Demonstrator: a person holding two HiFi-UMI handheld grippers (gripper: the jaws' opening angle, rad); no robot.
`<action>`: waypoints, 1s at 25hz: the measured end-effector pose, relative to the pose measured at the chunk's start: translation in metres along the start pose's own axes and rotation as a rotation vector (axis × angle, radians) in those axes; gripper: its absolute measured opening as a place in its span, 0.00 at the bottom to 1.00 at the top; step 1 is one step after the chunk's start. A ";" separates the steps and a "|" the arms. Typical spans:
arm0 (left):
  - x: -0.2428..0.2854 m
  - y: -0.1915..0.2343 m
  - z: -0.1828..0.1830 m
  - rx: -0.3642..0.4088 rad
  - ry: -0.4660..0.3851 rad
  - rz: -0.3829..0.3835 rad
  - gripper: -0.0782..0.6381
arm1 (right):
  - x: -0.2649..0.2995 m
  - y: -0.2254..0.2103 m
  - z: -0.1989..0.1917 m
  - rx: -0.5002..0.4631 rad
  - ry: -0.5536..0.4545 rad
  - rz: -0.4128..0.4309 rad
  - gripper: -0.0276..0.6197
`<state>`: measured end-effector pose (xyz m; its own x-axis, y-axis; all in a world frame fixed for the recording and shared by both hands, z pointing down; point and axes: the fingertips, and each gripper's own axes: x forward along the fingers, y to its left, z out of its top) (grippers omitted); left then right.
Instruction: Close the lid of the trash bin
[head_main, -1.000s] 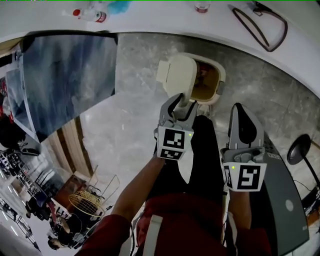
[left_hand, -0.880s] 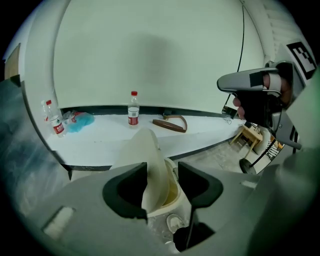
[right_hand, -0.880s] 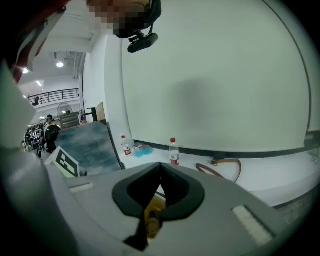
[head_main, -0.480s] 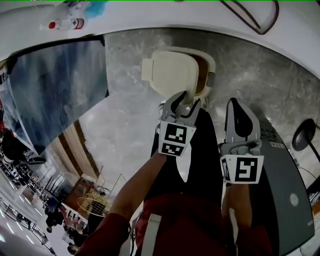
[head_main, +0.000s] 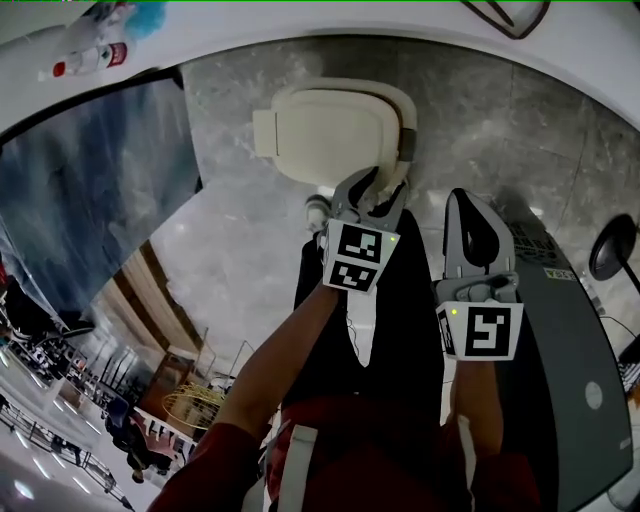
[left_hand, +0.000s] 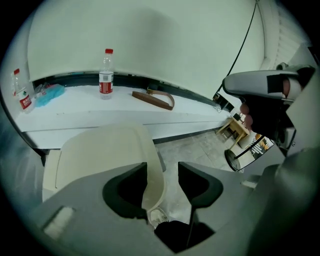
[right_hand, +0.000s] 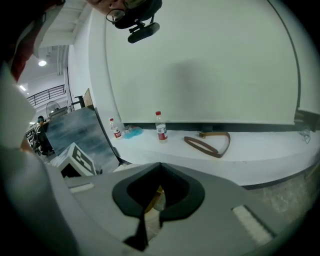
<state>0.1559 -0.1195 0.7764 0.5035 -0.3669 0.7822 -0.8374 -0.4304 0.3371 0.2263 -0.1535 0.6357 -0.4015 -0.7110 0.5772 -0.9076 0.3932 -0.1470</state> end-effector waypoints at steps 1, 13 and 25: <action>0.006 0.000 -0.003 -0.004 0.009 -0.003 0.39 | 0.001 -0.002 -0.004 0.003 0.005 -0.001 0.04; 0.051 0.006 -0.026 -0.020 0.088 -0.006 0.39 | 0.007 -0.014 -0.031 0.023 0.044 0.001 0.04; 0.061 0.007 -0.029 -0.115 0.098 0.003 0.43 | 0.012 -0.012 -0.031 0.028 0.040 0.013 0.04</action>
<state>0.1740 -0.1210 0.8416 0.4823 -0.2838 0.8287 -0.8605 -0.3304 0.3877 0.2360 -0.1488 0.6692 -0.4086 -0.6820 0.6066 -0.9057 0.3854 -0.1767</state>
